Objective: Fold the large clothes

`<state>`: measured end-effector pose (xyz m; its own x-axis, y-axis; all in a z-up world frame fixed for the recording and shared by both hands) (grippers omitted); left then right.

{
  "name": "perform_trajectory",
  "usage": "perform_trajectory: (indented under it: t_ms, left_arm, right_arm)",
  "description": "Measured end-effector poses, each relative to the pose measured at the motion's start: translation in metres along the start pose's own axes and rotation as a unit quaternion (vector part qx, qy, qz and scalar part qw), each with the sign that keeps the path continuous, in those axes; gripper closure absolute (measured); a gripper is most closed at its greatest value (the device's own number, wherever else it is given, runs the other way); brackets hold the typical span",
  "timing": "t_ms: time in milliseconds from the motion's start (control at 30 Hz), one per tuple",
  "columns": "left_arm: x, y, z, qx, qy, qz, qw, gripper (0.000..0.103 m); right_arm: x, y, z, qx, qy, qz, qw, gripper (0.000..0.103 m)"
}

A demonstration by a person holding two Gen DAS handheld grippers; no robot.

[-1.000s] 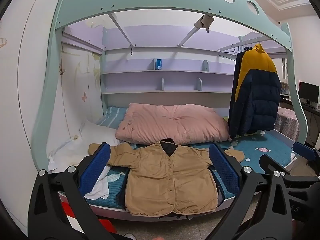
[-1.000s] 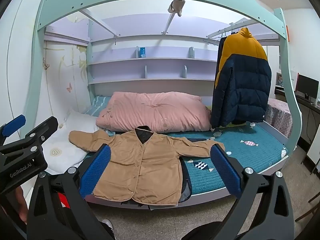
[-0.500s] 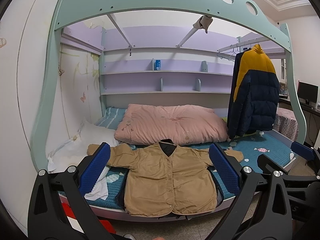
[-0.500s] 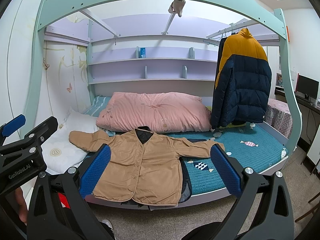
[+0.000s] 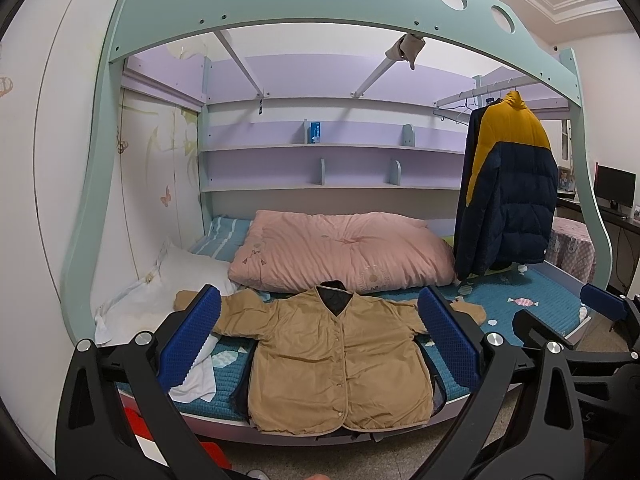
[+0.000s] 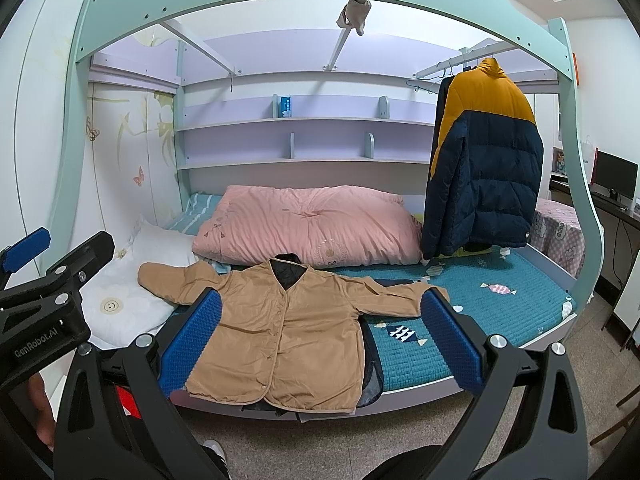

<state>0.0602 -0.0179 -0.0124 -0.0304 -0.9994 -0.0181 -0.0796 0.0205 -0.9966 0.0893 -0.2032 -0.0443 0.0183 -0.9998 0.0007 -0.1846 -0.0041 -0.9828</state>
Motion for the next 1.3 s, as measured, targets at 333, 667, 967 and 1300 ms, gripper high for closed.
perform_trajectory:
  t_ms: [333,667,967,1300]
  left_arm:
    - [0.0063,-0.0088,-0.001,0.001,0.001,0.001,1.0,0.005]
    - [0.0068,-0.0072,-0.0017,0.003,0.001,0.001,1.0,0.005]
    - [0.0082,-0.0088,-0.0024,0.002,0.002,0.001,1.0,0.005]
    - [0.0092,-0.0091,-0.0025,0.002,0.002,0.001,1.0,0.005]
  right_arm:
    - [0.0,-0.0002,0.0,0.0,0.0,0.0,1.0,0.007]
    - [0.0002,-0.0024,-0.0018,0.001,0.0,0.0,1.0,0.007]
    - [0.0007,-0.0057,-0.0031,0.0,0.0,0.0,1.0,0.007]
    - [-0.004,-0.0044,-0.0015,0.0,-0.001,-0.001,1.0,0.007]
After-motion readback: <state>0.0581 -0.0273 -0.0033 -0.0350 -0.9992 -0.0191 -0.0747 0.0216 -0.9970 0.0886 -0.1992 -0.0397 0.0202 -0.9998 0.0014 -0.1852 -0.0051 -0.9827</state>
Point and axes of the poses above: each gripper's, at about its wrist camera, not at the fingertips, and z roughly the way its jaws point, x to its right, y to its underside, the point moved 7 cm from there along z, roughly the way its jaws point, and after that the axes turned 10 degrees about x, right-handed, at the moved point
